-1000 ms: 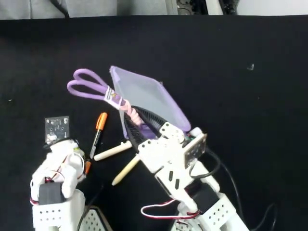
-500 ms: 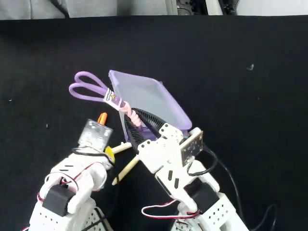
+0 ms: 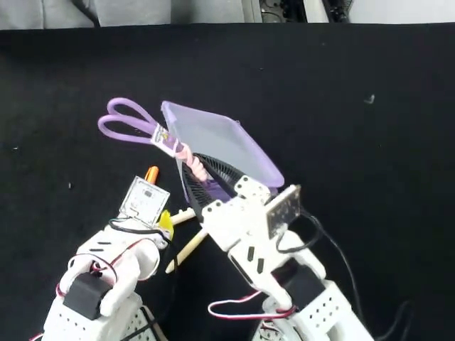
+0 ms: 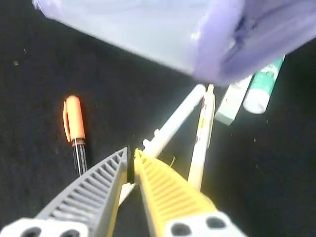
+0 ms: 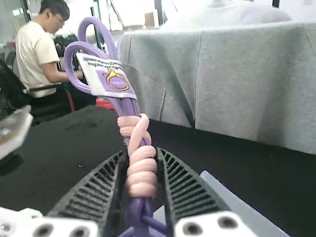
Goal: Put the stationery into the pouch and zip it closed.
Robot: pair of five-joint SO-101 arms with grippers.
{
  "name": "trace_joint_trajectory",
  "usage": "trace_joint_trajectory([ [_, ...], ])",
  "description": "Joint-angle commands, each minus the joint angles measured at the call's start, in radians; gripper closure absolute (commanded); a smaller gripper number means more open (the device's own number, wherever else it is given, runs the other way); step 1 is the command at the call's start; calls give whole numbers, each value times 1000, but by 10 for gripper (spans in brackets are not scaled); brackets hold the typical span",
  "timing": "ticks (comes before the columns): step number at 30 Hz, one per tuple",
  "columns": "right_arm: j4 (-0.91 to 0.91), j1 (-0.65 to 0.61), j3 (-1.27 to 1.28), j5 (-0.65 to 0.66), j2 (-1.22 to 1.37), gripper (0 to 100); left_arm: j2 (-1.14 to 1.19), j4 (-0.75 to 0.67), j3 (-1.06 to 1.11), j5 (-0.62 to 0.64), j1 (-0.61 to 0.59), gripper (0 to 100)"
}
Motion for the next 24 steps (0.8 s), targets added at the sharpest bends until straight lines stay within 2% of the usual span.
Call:
trace_joint_trajectory([
  [1, -101, 15, -113, -3, 240, 986, 0, -40, -81, -6, 7, 870],
  [5, -149, 26, -165, 20, 412, 986, 0, 17, -131, -5, 7, 716],
  [9, -192, 57, -176, 32, 478, 987, 0, 25, -154, -5, 7, 652],
  [13, -190, 64, -173, 43, 478, 987, 0, 18, -154, -11, -4, 666],
  [16, -190, 64, -165, 54, 478, 987, 0, 0, -154, -12, -85, 689],
  [21, -190, 60, -160, 58, 478, 987, 0, -186, -96, -6, -269, 725],
  [24, -190, 60, -162, 58, 478, 987, 0, -279, -35, -6, -283, 728],
])
